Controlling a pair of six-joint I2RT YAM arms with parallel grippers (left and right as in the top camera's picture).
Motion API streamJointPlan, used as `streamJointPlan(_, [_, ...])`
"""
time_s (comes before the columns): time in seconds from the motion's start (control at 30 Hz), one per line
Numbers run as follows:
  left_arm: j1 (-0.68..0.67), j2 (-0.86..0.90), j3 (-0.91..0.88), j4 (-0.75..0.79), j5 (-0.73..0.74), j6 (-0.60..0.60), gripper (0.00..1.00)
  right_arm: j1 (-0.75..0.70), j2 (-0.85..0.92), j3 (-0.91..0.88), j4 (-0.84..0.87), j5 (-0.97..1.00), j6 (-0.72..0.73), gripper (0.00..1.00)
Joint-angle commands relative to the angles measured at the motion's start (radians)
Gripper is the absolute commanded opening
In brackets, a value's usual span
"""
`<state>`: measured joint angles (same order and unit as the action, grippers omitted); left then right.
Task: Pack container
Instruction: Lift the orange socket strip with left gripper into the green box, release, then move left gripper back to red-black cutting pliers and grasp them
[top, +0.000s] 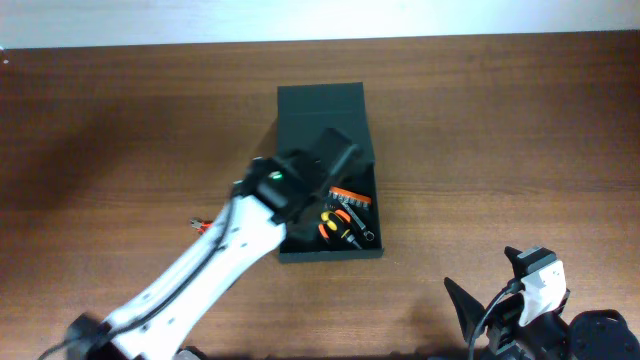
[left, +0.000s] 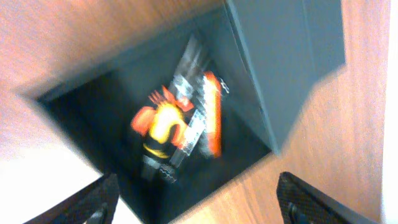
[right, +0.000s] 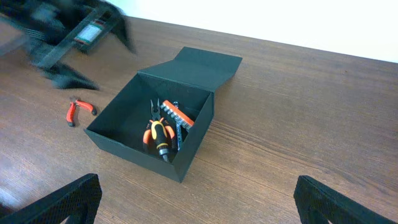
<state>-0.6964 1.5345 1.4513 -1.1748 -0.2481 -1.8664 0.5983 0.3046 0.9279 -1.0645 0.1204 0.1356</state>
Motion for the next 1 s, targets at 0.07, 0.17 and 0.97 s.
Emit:
streamJointPlan(0.07, [0.111, -0.112, -0.001, -0.213, -0.090, -0.003, 0.86, -0.003, -0.008, -0.003, 0.005, 0.016, 0.012, 0.99])
streamJointPlan(0.17, [0.192, -0.166, -0.031, -0.296, -0.090, 0.005, 0.94, -0.003, -0.008, -0.003, 0.005, 0.016, 0.012, 0.99])
streamJointPlan(0.97, [0.634, 0.114, -0.280, 0.053, 0.117, 0.450, 0.97, -0.003, -0.008, -0.003, 0.005, 0.016, 0.012, 0.99])
